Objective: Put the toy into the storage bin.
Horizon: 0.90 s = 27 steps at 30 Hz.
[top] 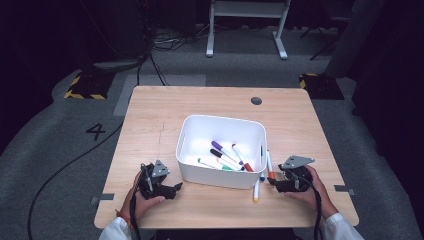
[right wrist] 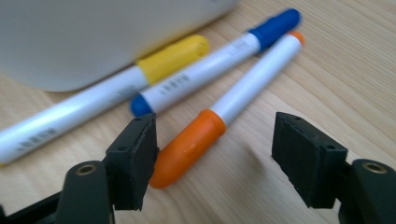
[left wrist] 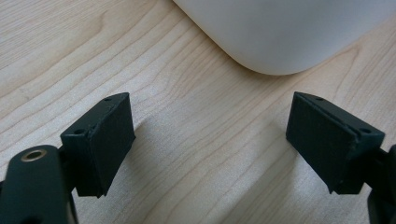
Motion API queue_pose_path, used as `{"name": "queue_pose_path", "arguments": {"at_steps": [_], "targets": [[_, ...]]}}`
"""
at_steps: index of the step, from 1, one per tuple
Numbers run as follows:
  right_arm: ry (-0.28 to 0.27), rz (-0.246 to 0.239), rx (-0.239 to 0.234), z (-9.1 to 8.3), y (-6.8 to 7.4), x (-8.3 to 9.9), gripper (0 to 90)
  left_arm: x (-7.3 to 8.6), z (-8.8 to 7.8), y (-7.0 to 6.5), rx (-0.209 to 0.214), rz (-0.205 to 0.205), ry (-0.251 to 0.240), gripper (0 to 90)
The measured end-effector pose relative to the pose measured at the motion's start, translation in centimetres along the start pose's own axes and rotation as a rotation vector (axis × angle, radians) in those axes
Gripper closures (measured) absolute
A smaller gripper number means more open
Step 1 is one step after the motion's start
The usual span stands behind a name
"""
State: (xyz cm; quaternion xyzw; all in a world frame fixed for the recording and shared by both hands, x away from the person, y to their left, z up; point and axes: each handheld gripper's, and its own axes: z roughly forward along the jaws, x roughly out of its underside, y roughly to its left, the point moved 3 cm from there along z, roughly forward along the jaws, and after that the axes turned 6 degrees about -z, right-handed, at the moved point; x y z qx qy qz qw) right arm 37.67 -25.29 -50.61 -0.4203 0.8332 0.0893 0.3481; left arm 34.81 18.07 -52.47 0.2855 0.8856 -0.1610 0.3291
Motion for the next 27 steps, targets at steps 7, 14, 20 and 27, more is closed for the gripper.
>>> {"name": "queue_pose_path", "arguments": {"at_steps": [7, 14, 20, 27], "targets": [[0.019, 0.081, 0.074, 0.0, -1.8, 1.0, 41.6, 0.0, 0.0, 0.0, 0.000, -0.002, 0.000, 15.3], [0.017, 0.152, 0.108, -0.1, -3.5, 1.5, 56.4, 0.0, 0.0, 0.0, 0.000, -0.001, -0.001, 15.3], [0.012, 0.167, 0.115, 0.0, -4.2, 1.7, 50.2, 0.0, 0.0, 0.0, -0.001, -0.002, -0.001, 15.3], [-0.012, 0.177, 0.099, 0.5, -4.7, 1.5, 57.7, 0.0, 0.0, 0.0, -0.003, 0.002, -0.003, 15.3]]}}
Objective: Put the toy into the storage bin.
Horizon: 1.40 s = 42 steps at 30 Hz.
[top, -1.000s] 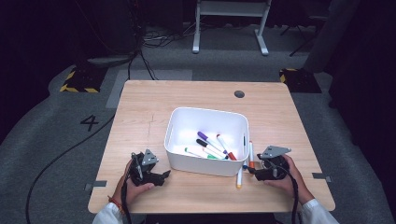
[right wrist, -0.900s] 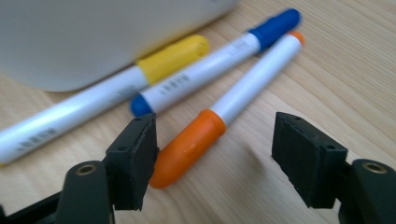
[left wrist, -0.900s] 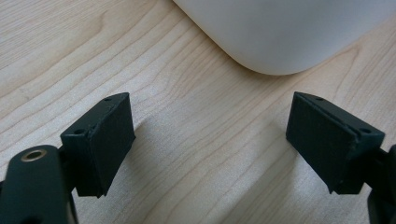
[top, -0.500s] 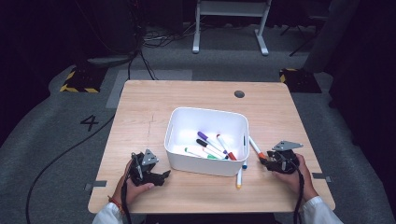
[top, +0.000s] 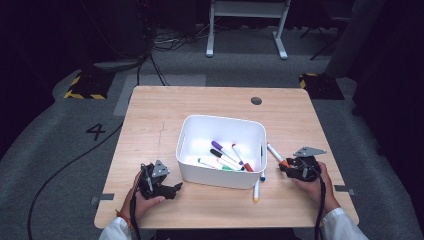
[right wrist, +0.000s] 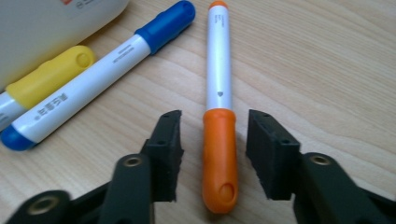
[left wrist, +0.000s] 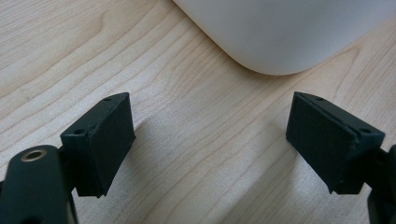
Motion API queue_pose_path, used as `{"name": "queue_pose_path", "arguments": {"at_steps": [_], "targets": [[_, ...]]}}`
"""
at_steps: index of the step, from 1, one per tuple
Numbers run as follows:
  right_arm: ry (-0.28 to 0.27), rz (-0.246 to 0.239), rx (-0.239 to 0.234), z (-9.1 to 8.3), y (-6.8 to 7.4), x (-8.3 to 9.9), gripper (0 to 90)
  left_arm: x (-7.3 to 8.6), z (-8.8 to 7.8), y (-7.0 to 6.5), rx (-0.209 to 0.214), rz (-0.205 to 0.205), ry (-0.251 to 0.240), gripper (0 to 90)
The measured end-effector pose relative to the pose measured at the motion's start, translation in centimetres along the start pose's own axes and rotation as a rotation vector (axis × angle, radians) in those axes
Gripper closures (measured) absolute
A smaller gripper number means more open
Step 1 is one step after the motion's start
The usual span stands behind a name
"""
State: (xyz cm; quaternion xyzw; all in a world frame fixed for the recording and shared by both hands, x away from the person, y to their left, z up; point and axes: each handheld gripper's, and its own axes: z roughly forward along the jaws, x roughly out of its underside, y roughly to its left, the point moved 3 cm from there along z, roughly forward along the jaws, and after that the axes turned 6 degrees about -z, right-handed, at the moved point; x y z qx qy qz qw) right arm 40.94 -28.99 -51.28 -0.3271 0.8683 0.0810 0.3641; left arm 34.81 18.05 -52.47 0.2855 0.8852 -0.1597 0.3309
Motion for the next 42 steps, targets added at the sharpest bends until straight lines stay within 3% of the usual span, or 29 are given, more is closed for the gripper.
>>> {"name": "queue_pose_path", "arguments": {"at_steps": [7, 20, 36, 42], "targets": [[-0.016, 0.006, -0.004, 0.1, -0.8, 0.1, 74.0, 0.0, 0.0, 0.0, 0.000, -0.001, 0.001, 15.3], [-0.032, -0.027, -0.018, -0.7, -1.1, 0.1, 75.2, 0.0, 0.0, 0.0, -0.001, -0.004, 0.002, 15.4], [-0.149, -0.030, -0.029, -4.1, -1.5, -1.2, 75.2, 0.0, 0.0, 0.0, 0.000, -0.004, 0.002, 15.3], [-0.188, -0.055, -0.036, -5.5, -1.4, -2.2, 75.2, 0.0, 0.0, 0.0, 0.000, -0.004, 0.002, 15.3]]}}
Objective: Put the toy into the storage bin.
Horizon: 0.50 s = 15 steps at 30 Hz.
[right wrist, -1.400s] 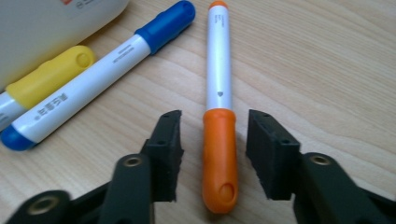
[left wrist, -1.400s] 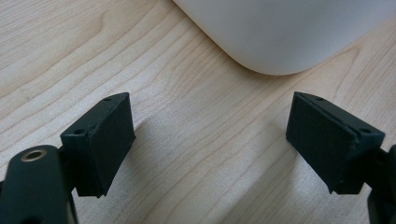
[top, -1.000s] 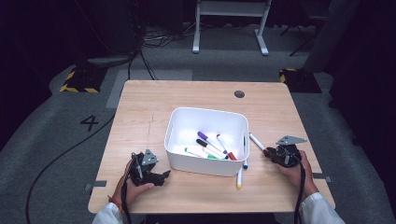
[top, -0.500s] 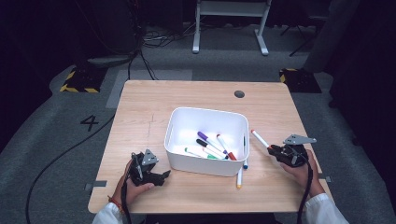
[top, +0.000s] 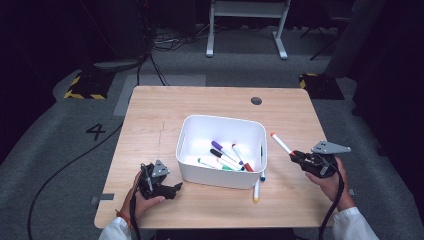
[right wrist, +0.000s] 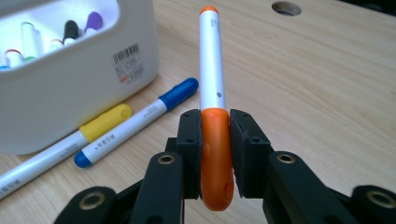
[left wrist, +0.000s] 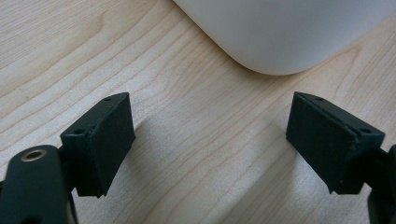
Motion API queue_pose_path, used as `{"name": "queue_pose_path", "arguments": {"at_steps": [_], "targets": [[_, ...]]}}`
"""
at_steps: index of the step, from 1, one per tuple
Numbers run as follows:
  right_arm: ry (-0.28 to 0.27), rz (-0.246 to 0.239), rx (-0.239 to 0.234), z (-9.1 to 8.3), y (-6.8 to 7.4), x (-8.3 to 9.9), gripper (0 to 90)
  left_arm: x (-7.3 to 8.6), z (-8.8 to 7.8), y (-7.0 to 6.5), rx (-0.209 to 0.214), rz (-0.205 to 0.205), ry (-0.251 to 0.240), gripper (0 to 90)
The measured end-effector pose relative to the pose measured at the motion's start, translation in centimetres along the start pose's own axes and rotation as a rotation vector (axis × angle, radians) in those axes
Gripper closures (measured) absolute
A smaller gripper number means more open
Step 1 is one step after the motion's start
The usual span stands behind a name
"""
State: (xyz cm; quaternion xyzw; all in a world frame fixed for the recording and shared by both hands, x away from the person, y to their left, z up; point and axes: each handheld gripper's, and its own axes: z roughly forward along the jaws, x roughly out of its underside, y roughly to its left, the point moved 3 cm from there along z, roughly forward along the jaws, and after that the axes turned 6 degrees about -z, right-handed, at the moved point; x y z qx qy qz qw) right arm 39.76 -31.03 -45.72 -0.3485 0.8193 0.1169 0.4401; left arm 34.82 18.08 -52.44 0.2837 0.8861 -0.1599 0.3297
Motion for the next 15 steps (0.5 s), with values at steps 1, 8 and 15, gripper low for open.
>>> {"name": "queue_pose_path", "arguments": {"at_steps": [1, 8, 15], "targets": [[-0.010, 0.001, 0.003, -0.2, 0.1, -0.3, 75.2, 0.0, 0.0, 0.0, 0.000, 0.000, 0.000, 15.3], [-0.046, -0.029, -0.004, -1.3, 0.3, -2.1, 75.2, 0.0, 0.0, 0.0, -0.001, 0.000, 0.001, 15.3], [-0.080, -0.066, -0.010, -2.5, 0.5, -4.5, 75.2, 0.0, 0.0, 0.0, 0.000, 0.000, 0.000, 15.3]]}}
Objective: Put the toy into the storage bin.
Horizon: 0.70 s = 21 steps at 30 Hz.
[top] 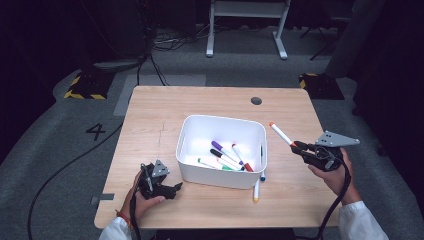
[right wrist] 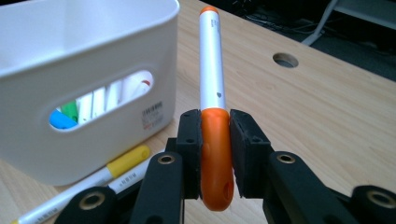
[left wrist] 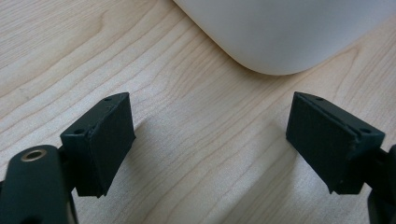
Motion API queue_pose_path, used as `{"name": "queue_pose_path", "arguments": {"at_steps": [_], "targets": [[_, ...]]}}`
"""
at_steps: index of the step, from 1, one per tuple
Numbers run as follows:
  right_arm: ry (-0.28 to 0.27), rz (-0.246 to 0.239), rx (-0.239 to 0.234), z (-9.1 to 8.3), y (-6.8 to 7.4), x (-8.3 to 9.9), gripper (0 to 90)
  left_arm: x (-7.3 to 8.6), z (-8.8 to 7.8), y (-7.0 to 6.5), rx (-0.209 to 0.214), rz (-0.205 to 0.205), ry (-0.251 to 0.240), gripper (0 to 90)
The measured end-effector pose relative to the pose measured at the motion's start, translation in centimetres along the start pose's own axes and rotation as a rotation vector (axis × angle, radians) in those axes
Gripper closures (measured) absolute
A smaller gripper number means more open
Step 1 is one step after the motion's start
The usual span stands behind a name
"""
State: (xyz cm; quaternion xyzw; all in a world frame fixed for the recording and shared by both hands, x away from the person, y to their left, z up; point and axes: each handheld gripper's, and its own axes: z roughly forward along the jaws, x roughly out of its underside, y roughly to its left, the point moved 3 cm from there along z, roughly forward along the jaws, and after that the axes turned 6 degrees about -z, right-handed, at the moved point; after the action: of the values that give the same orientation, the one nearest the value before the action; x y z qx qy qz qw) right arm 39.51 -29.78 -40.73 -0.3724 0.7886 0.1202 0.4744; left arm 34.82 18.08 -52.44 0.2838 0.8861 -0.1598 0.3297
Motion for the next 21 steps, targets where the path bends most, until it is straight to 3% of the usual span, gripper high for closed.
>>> {"name": "queue_pose_path", "arguments": {"at_steps": [11, 21], "targets": [[-0.044, -0.084, -0.033, -0.8, 1.0, -4.6, 75.2, 0.0, 0.0, 0.0, -0.001, 0.001, -0.001, 15.3], [-0.070, -0.143, -0.125, 0.4, 3.5, -8.2, 75.2, 0.0, 0.0, 0.0, 0.001, 0.001, -0.001, 15.3]]}}
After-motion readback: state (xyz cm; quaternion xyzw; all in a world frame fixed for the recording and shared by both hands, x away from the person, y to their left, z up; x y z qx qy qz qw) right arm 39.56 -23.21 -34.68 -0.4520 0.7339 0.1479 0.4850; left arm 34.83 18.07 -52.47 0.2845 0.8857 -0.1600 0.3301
